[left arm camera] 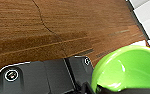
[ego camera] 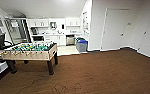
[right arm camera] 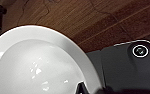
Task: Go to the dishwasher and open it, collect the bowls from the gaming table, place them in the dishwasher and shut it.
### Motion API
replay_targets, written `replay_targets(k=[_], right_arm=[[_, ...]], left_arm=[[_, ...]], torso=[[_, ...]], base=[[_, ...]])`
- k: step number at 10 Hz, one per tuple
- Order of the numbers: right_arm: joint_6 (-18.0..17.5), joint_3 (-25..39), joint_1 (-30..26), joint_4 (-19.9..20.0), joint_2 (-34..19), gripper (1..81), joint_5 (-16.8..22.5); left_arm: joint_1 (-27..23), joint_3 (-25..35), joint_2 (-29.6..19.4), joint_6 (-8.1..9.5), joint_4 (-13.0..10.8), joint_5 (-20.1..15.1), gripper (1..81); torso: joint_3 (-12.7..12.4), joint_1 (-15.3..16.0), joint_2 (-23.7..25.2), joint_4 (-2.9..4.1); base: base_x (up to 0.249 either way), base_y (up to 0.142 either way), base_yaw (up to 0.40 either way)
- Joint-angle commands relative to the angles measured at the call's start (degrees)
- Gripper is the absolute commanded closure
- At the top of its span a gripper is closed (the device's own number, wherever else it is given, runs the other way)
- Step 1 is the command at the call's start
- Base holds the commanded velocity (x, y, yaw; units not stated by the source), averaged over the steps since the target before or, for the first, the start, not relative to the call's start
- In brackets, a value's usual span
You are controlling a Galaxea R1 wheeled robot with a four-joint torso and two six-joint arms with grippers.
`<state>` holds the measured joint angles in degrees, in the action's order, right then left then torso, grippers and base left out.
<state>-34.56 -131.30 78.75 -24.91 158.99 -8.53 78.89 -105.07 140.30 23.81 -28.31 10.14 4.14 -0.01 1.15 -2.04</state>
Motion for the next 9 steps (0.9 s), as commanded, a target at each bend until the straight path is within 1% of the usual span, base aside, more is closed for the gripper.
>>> replay_targets(k=[1,4,9], right_arm=[[0.0,0.9,-4.0,-0.9,-0.4,81.1,0.7],[0.1,0.9,-3.9,-0.9,-0.3,81.1,0.6],[0.1,0.6,-3.8,-0.9,-0.3,81.1,0.6]], left_arm=[[-3.3,1.6,-1.9,-0.34,-0.9,-0.8,81.1],[-3.3,1.6,-1.9,-0.34,-0.9,-0.8,81.1],[-3.2,1.5,-1.9,-0.43,-0.9,-0.8,81.1]], torso=[[0.0,0.0,0.0,0.00],[0.0,0.0,0.1,0.00],[0.0,0.0,0.0,0.00]], base=[[0.000,0.000,0.000],[0.092,0.000,0.000],[0.144,0.000,0.000]])
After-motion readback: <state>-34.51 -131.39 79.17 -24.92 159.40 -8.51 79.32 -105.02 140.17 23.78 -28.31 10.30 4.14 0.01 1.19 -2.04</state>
